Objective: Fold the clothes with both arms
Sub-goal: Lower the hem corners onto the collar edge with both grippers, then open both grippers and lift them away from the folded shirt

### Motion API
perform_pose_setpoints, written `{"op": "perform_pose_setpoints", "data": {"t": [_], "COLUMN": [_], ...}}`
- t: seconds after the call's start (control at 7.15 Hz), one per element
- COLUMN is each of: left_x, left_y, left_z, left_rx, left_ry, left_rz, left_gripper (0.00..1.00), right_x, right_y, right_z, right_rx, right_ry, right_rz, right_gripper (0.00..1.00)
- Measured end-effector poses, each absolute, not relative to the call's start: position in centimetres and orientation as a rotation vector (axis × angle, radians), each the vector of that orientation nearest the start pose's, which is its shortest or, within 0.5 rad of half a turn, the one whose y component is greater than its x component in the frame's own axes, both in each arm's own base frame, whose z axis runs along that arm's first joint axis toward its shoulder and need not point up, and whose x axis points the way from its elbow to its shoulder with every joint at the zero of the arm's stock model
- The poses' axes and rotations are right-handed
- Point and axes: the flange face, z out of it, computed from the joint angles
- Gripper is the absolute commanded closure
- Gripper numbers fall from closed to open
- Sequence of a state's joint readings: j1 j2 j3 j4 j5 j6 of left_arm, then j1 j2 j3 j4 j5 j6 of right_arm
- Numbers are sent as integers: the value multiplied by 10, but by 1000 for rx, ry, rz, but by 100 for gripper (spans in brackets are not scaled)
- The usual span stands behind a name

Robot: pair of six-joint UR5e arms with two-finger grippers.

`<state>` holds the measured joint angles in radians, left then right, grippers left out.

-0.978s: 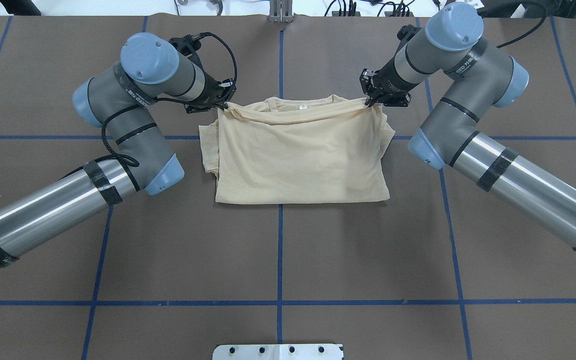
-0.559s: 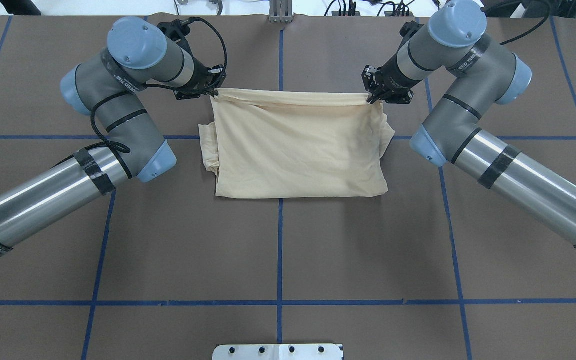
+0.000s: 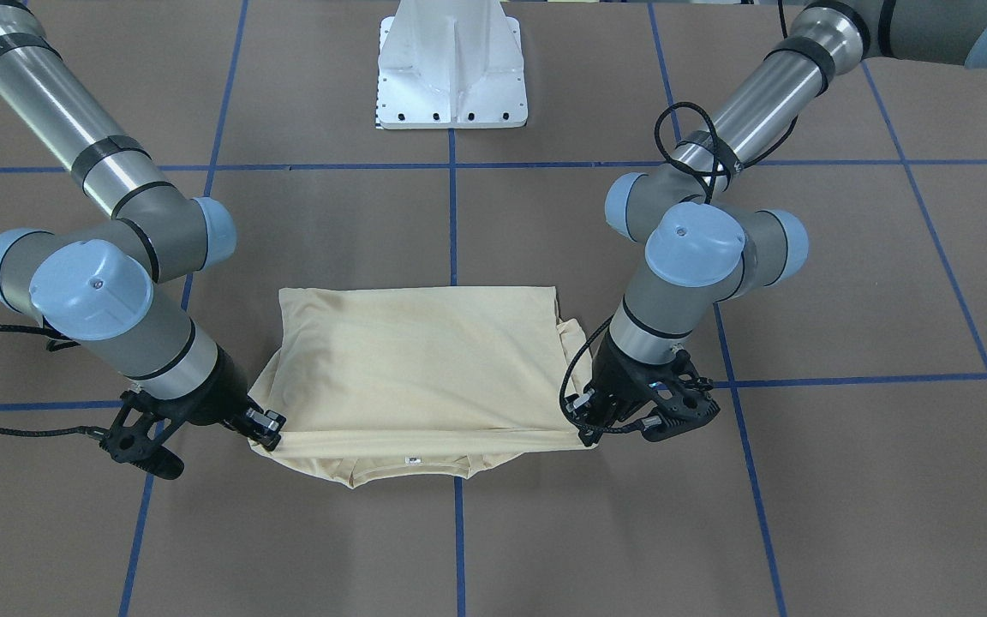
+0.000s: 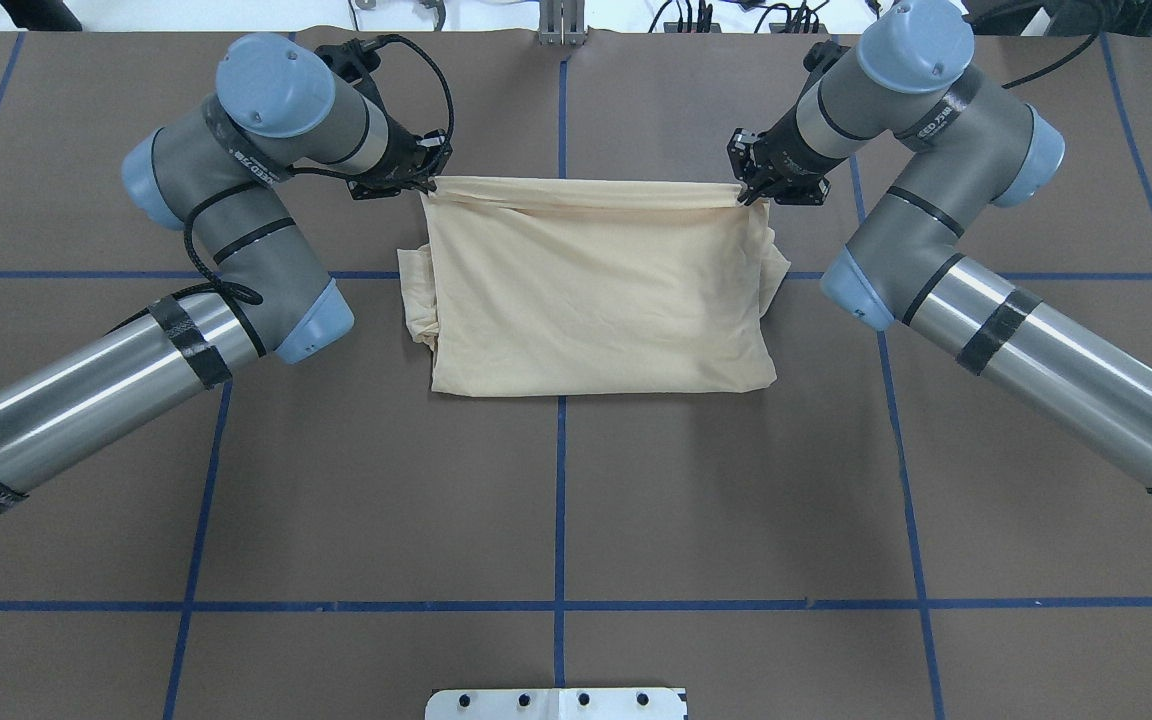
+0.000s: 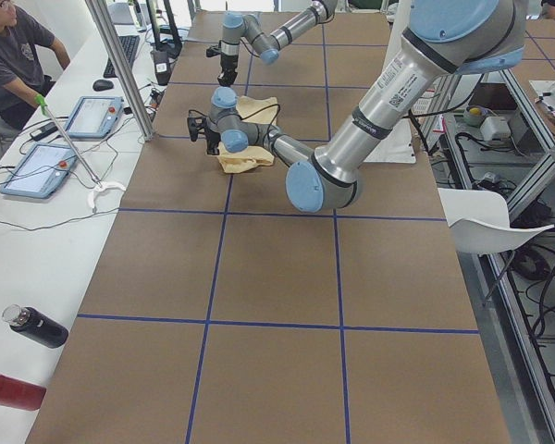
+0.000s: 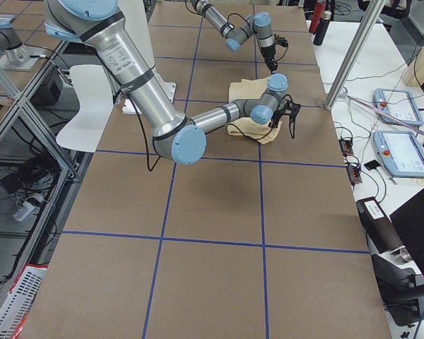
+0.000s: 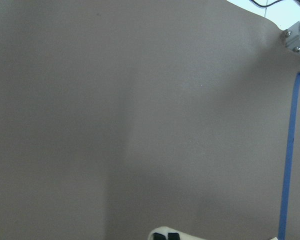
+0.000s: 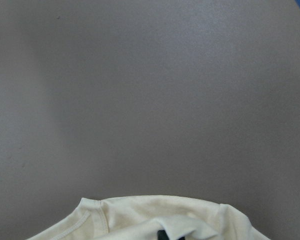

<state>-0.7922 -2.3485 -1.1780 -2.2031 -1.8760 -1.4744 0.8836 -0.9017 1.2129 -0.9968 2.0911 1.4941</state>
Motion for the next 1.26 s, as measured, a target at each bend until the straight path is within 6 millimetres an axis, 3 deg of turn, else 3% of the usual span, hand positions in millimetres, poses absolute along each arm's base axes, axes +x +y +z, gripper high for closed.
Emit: {"op": "perform_pose_setpoints", "data": {"t": [0.42, 0.56, 0.7, 0.84, 0.98, 1.12, 1.26], "left_x": [489, 490, 490, 490, 489, 489, 488], "left_y": [-638, -637, -637, -637, -638, -639, -640], "left_z": [275, 273, 273, 273, 273, 274, 274], "left_rx": [184, 186, 188, 193, 208, 224, 233], "left_ry": [1051, 1052, 1052, 1049, 1044, 1038, 1035], "left_rz": [-473, -471, -467, -467, -473, -481, -483], "left_gripper": [100, 62, 22, 1, 1, 1, 1], "right_x": [-428, -431, -434, -435, -436, -436, -435], "right_y": [-646, -644, -643, -642, -642, -644, -645], "right_z": [344, 341, 338, 338, 336, 335, 335], "right_rx": [-26, -25, -25, -24, -18, -4, 13], "right_ry": [-1008, -1012, -1015, -1015, -1016, -1013, -1008], "right_rz": [502, 495, 490, 488, 488, 489, 488], "right_gripper": [100, 100, 65, 49, 10, 0, 0]}}
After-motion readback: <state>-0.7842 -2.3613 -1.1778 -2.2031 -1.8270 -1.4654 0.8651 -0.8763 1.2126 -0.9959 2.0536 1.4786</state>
